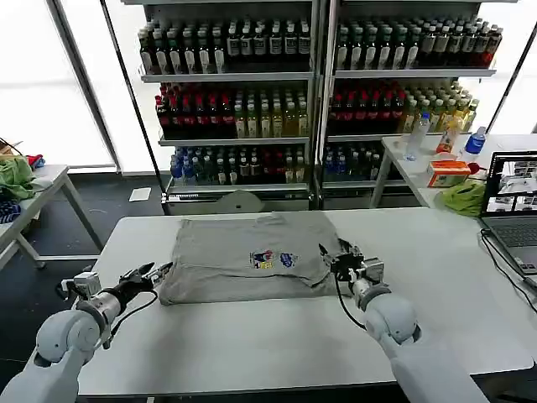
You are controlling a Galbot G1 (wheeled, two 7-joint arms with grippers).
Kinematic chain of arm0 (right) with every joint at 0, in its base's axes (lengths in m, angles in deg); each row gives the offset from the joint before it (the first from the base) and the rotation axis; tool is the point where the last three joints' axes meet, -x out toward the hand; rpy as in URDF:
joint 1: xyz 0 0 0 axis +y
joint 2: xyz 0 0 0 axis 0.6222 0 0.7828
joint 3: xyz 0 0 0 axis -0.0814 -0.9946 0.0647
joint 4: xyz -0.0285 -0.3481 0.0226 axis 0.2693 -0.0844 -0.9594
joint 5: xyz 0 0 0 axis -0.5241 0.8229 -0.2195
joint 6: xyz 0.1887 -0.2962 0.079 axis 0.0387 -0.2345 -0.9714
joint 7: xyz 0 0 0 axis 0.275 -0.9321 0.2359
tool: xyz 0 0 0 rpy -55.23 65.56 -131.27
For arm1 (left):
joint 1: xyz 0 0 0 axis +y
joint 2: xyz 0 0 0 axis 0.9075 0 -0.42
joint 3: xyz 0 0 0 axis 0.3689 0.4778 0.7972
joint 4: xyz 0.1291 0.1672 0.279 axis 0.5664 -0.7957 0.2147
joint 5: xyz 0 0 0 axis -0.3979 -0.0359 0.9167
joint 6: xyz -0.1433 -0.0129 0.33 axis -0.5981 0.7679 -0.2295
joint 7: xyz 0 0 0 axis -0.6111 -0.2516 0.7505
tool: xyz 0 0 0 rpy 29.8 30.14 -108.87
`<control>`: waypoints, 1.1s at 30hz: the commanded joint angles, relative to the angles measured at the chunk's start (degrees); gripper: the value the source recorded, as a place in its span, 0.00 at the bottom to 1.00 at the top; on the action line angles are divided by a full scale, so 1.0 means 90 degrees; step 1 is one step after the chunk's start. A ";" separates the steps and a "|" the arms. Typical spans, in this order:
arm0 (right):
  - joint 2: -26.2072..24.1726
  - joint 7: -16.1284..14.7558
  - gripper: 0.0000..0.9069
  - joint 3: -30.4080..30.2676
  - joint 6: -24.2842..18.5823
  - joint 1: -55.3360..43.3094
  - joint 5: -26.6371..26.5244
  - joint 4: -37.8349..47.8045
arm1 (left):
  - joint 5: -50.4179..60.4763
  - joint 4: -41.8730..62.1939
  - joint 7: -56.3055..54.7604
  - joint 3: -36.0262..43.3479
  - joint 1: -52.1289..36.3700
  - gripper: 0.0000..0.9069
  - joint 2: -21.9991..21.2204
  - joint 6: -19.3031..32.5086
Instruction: Fold and organize the clothes.
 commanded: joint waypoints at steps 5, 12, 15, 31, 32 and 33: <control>-0.0289 0.0349 1.00 0.0515 0.0436 0.1226 -0.0232 -0.0768 | 0.0170 -0.0849 -0.0200 -0.0391 0.1652 1.00 -0.0409 0.0205; -0.0118 0.0539 0.30 0.0510 0.0542 0.1287 -0.0493 -0.0723 | 0.0218 -0.0625 -0.0154 -0.0172 0.1406 1.00 -0.0505 0.0219; -0.0118 0.0691 0.00 0.0502 0.0705 0.1300 -0.0587 -0.0776 | 0.0222 -0.0593 -0.0143 -0.0108 0.1350 1.00 -0.0498 0.0217; -0.0003 0.0765 0.00 0.0317 0.0774 0.1127 -0.0984 -0.0346 | 0.0204 -0.0227 0.0061 0.0027 0.1127 0.01 -0.0482 0.0243; -0.0007 0.0747 0.00 0.0322 0.0764 0.1128 -0.0987 -0.0336 | 0.0200 -0.0199 0.0059 0.0043 0.1104 0.01 -0.0496 0.0244; -0.0012 0.0742 0.00 0.0331 0.0763 0.1133 -0.1007 -0.0337 | 0.0192 -0.0192 0.0059 0.0052 0.1096 0.01 -0.0502 0.0248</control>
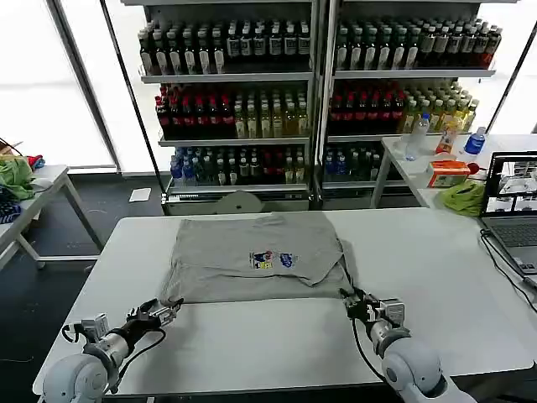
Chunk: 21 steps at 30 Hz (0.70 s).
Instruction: Fold and organize the clothes.
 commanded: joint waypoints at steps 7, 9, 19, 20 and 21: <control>0.0033 0.0033 0.00 -0.0020 0.0055 0.0050 -0.0161 0.0057 | -0.0077 0.0272 0.0037 0.0099 -0.0079 0.01 -0.0043 0.0045; 0.0020 0.0023 0.00 -0.0030 0.0061 0.0049 -0.0165 0.0035 | -0.0131 0.0346 0.0019 0.0093 -0.0119 0.01 -0.0044 0.0067; -0.0054 -0.0022 0.00 -0.0029 0.0047 0.0071 -0.0209 -0.0123 | -0.0214 0.0170 -0.0074 0.0036 0.0043 0.01 -0.0055 0.0134; -0.0092 -0.0068 0.00 -0.0024 0.0041 0.0113 -0.0214 -0.0186 | -0.0214 0.0107 -0.0074 -0.0006 0.0118 0.01 -0.0058 0.0134; -0.0126 -0.0087 0.00 -0.0013 0.0037 0.0151 -0.0222 -0.0257 | -0.0213 0.0011 -0.0089 -0.0046 0.0189 0.01 -0.0064 0.0130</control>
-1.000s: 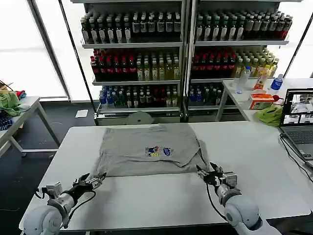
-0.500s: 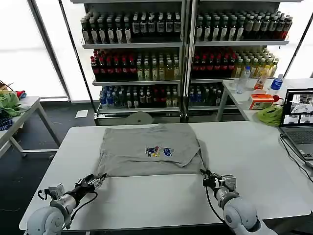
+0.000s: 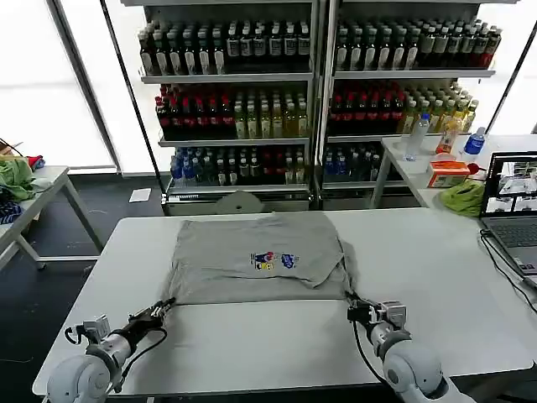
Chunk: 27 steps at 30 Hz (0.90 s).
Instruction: Fold and organize the clothes.
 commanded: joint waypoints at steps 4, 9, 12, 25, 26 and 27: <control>-0.0163 -0.0121 0.00 0.0091 0.0005 0.0295 -0.0033 -0.0430 | -0.0041 -0.0454 -0.0086 -0.0236 0.0450 0.00 -0.0020 -0.0022; -0.0304 -0.0192 0.00 0.0233 -0.0010 0.0691 -0.0025 -0.0753 | 0.0002 -0.0666 -0.0166 -0.0306 0.0670 0.01 -0.0045 -0.0112; -0.0474 -0.0238 0.00 0.0349 -0.0052 0.1031 -0.0032 -0.1006 | 0.0046 -0.1045 -0.0214 -0.0446 0.0961 0.00 -0.0134 -0.0201; -0.1089 -0.0430 0.00 0.1020 -0.0321 0.2762 -0.0029 -0.1821 | 0.0642 -0.1926 -0.0126 -0.1097 0.2005 0.01 -0.0765 -0.0350; -0.1142 -0.0447 0.00 0.1123 -0.0352 0.2898 -0.0025 -0.1878 | 0.0632 -0.1972 -0.0128 -0.1200 0.2113 0.00 -0.0784 -0.0354; -0.1179 -0.0453 0.00 0.1192 -0.0368 0.2988 -0.0028 -0.1937 | 0.0636 -0.2072 -0.0130 -0.1255 0.2175 0.01 -0.0781 -0.0359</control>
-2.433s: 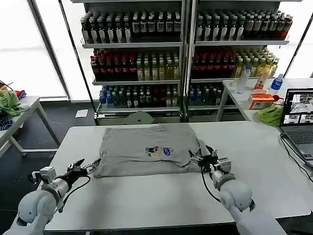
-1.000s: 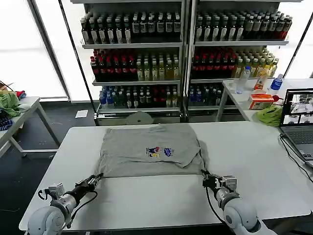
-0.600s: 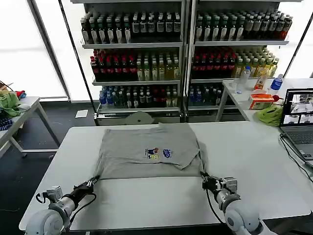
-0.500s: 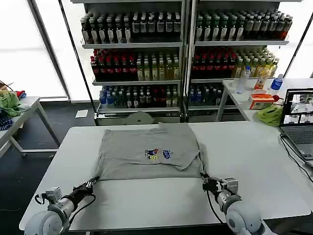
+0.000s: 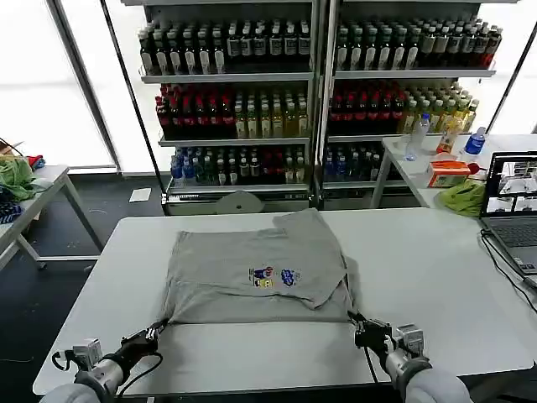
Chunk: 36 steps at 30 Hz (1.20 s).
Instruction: Fold and organize the clothes.
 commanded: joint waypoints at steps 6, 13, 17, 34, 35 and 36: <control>-0.0336 -0.0077 0.00 0.0622 -0.0150 0.1472 0.0030 -0.0689 | 0.0341 -0.1130 -0.0039 -0.0671 0.1530 0.01 -0.0346 -0.0089; -0.0276 -0.0077 0.00 0.0607 -0.0233 0.1617 0.0102 -0.0665 | 0.0359 -0.1104 -0.0061 -0.0882 0.1825 0.01 -0.0473 -0.0085; -0.0264 -0.0070 0.00 0.0642 -0.0242 0.1668 0.0108 -0.0729 | 0.0368 -0.1177 -0.0063 -0.0901 0.1974 0.01 -0.0583 -0.0083; -0.0227 -0.0083 1.00 0.0745 0.0035 0.1527 0.0053 -0.0909 | 0.0408 -0.1406 -0.0032 -0.1214 0.2209 1.00 -0.0577 -0.0094; -0.0244 -0.0096 1.00 0.0783 0.0051 0.1471 0.0028 -0.0919 | 0.0405 -0.1410 -0.0020 -0.1305 0.2204 1.00 -0.0535 -0.0096; -0.0268 -0.0143 1.00 0.0858 0.0122 0.1399 0.0023 -0.0926 | 0.0379 -0.1419 -0.0018 -0.1363 0.2205 1.00 -0.0508 -0.0097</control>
